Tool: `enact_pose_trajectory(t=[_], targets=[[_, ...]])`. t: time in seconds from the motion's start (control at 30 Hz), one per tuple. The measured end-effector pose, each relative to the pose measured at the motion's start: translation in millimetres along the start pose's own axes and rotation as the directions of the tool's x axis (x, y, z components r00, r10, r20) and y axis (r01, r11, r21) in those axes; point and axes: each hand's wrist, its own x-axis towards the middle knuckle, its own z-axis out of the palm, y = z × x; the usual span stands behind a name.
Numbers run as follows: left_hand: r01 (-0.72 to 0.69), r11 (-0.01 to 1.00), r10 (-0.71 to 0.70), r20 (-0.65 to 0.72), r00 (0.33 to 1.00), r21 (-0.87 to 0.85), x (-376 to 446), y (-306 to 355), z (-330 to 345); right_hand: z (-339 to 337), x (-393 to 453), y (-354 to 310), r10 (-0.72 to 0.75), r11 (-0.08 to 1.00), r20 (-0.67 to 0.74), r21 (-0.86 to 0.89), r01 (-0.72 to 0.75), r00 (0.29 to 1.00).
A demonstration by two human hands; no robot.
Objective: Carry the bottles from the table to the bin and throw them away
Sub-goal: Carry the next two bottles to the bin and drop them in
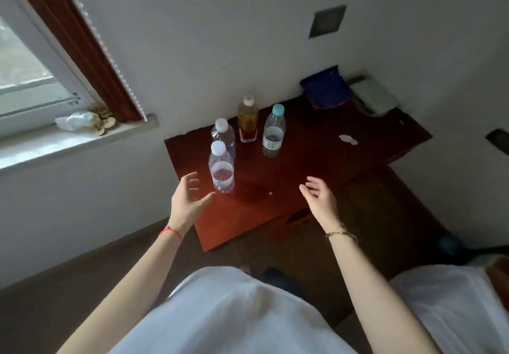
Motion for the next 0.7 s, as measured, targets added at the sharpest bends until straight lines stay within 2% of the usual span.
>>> enact_pose_trajectory(t=[0.13, 0.23, 0.37, 0.5, 0.7], targets=[[0.081, 0.997, -0.081, -0.048, 0.996, -0.007, 16, 16, 28, 13, 79, -47, -0.118, 0.989, 0.123, -0.075, 0.127, 0.985], [0.148, 0.986, -0.155, -0.091, 0.984, -0.073, 21, 23, 44, 27, 121, -65, -0.155, 0.974, 0.214, -0.128, 0.185, 0.964], [0.141, 0.985, -0.155, -0.145, 0.977, -0.102, 23, 29, 58, 42, 159, -76, -0.193, 0.963, 0.259, -0.136, 0.234, 0.946], [0.137, 0.985, -0.157, -0.202, 0.967, -0.108, 25, 41, 65, 51, 173, -88, -0.232, 0.954, 0.31, -0.11, 0.278, 0.922], [0.195, 0.943, -0.27, -0.274, 0.923, -0.271, 5, 54, 53, 39, 151, -93, -0.287, 0.953, 0.358, 0.016, 0.301, 0.889]])
